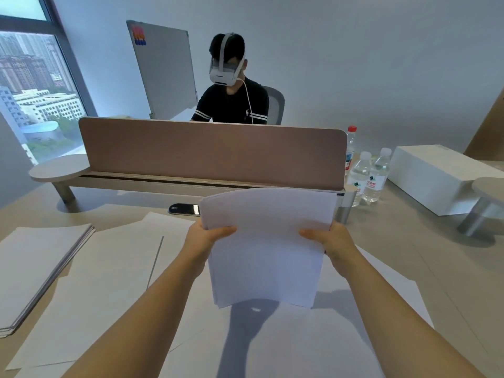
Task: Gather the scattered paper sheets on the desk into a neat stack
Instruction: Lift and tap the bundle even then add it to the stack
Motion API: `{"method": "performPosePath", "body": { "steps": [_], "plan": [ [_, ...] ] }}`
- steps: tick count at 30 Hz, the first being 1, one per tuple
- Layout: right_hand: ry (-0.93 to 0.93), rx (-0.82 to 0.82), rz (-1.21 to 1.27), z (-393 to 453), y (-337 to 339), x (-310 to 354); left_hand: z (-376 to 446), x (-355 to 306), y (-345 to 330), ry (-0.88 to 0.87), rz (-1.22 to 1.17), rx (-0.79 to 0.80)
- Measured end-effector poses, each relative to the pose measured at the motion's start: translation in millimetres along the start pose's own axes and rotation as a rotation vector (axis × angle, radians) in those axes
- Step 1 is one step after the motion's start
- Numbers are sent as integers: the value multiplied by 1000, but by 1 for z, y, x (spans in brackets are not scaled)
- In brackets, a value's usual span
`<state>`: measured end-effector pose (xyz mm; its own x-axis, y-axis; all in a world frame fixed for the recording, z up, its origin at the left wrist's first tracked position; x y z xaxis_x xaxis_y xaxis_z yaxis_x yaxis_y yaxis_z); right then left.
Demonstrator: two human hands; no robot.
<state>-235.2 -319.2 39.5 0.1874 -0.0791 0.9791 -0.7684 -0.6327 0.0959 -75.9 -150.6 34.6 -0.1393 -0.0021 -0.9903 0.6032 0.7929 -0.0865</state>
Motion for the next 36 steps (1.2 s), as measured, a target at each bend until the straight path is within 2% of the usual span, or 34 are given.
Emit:
{"method": "performPosePath", "body": {
  "steps": [5,9,13,20,23,28,36],
  "plan": [
    [48,-15,39,4,-11,7,3,-5,-7,-49,-5,54],
    [73,59,72,7,-6,9,11,-5,-1,-58,-29,137],
    [25,124,44,8,-2,-15,14,25,7,-26,25,118],
    [23,114,74,18,3,-17,22,25,2,3,-53,122],
    [-39,119,75,17,3,-36,20,42,3,58,-43,114],
    [-90,65,72,12,-10,-60,10,75,-1,114,-48,14],
    [-33,-12,71,13,-30,-46,12,61,15,131,28,-11]
  ]
}}
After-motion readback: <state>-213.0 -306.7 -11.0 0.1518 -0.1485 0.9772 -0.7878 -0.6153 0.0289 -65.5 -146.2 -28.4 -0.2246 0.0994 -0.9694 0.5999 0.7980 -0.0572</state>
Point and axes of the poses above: each hand's wrist, its own z-axis towards the middle knuckle, its own y-axis out of the back of the hand, x = y × z, the point moved 3 cm from there along z, towards the middle knuckle, and after that the axes turned 4 degrees about -z, right-handed, at the moved point
